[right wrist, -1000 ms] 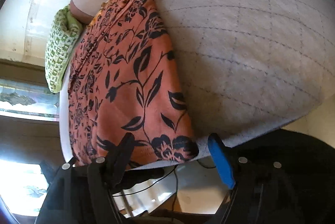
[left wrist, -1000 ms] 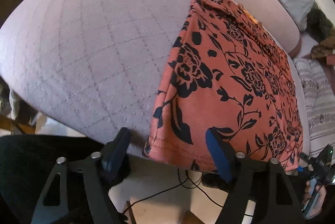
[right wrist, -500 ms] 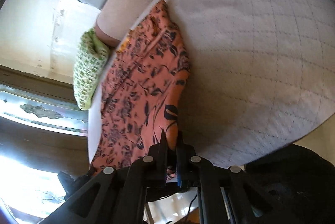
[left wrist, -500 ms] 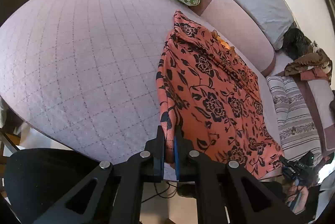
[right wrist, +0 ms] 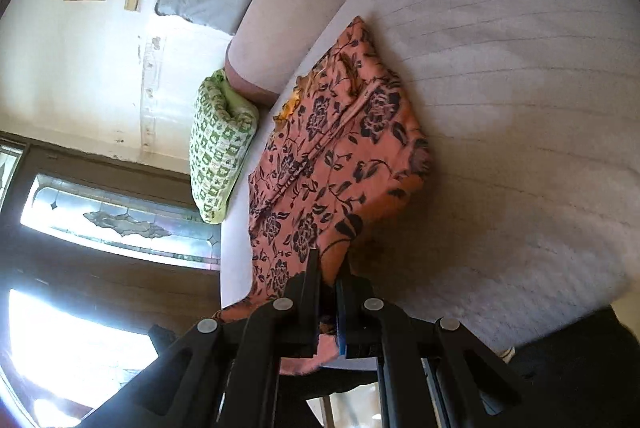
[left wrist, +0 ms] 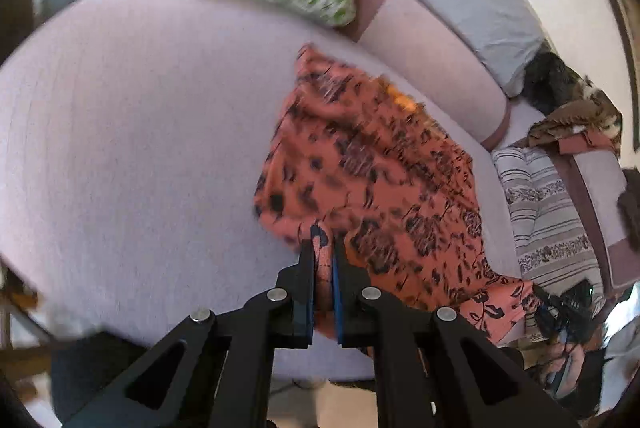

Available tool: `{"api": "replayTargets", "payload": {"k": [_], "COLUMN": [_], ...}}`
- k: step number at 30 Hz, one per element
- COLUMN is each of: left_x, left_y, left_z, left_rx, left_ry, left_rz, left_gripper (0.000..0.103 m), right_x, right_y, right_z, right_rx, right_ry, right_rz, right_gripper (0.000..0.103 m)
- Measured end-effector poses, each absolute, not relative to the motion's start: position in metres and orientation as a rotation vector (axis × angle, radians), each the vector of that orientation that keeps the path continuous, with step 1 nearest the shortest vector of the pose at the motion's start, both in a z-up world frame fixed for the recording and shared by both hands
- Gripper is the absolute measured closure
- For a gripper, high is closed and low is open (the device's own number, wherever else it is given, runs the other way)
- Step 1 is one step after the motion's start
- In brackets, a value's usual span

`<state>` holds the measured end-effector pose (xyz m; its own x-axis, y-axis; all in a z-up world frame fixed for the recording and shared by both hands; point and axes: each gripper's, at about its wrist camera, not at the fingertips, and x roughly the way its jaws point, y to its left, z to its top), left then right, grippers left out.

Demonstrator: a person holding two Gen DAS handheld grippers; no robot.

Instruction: Fold small clothes

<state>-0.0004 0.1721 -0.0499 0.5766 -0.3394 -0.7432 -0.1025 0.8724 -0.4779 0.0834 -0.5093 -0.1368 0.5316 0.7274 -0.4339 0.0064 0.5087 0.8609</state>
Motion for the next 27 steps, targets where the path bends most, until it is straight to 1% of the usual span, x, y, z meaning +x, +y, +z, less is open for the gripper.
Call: {"api": "replayTargets", "payload": {"k": [3,4,7,8,9,10,11,12,13,14,16,18,20,23,25,27], "left_x": [0.039,0.064,0.138,0.166,0.189,0.222,0.240,0.259,0.273,0.286,0.283,0.264,0.235,0.206,0.196,0.203], "left_y": [0.167,0.164,0.163,0.164,0.164,0.168,0.176,0.184,0.191,0.201,0.215,0.220,0.224,0.229,0.222,0.217], "left_z": [-0.016,-0.002,0.009,0.005,-0.002,-0.018,-0.029,-0.044,-0.060,-0.084,-0.112,-0.111,-0.102,-0.092,-0.099,-0.108], "left_rx": [-0.464,-0.444,-0.473,-0.491,-0.496,-0.513,-0.533,-0.538,-0.555,-0.588,-0.652,-0.607,-0.525,-0.481,-0.418,-0.375], "left_ry": [0.883,0.858,0.828,0.820,0.822,0.834,0.826,0.799,0.809,0.883,0.957,0.920,0.874,0.856,0.899,0.947], "left_rz": [-0.202,-0.221,-0.230,-0.221,-0.210,-0.176,-0.127,-0.058,0.007,0.100,0.115,0.096,0.076,0.013,-0.053,-0.078], "left_gripper": [0.096,0.096,0.095,0.091,0.085,0.069,0.055,0.046,0.027,0.027,0.028,0.027,0.027,0.026,0.026,0.026], "right_x": [0.122,0.136,0.202,0.227,0.260,0.282,0.308,0.340,0.358,0.374,0.369,0.353,0.332,0.314,0.311,0.320], "right_y": [-0.506,-0.504,-0.501,-0.501,-0.504,-0.506,-0.508,-0.510,-0.510,-0.509,-0.513,-0.507,-0.499,-0.490,-0.483,-0.469], "right_z": [-0.112,-0.102,-0.071,-0.067,-0.068,-0.072,-0.081,-0.104,-0.121,-0.140,-0.162,-0.167,-0.154,-0.131,-0.115,-0.110], "right_rx": [0.931,0.922,0.912,0.928,0.955,0.971,0.987,1.050,1.085,1.066,1.046,1.009,0.826,0.634,0.519,0.408], "right_ry": [0.878,0.859,0.793,0.781,0.768,0.763,0.772,0.793,0.812,0.856,0.862,0.851,0.854,0.828,0.808,0.842], "right_rz": [0.575,0.596,0.652,0.661,0.650,0.624,0.596,0.580,0.582,0.554,0.379,0.432,0.405,0.404,0.415,0.434], "right_gripper": [0.097,0.097,0.097,0.096,0.093,0.093,0.092,0.081,0.066,0.033,0.032,0.032,0.032,0.032,0.032,0.032]}}
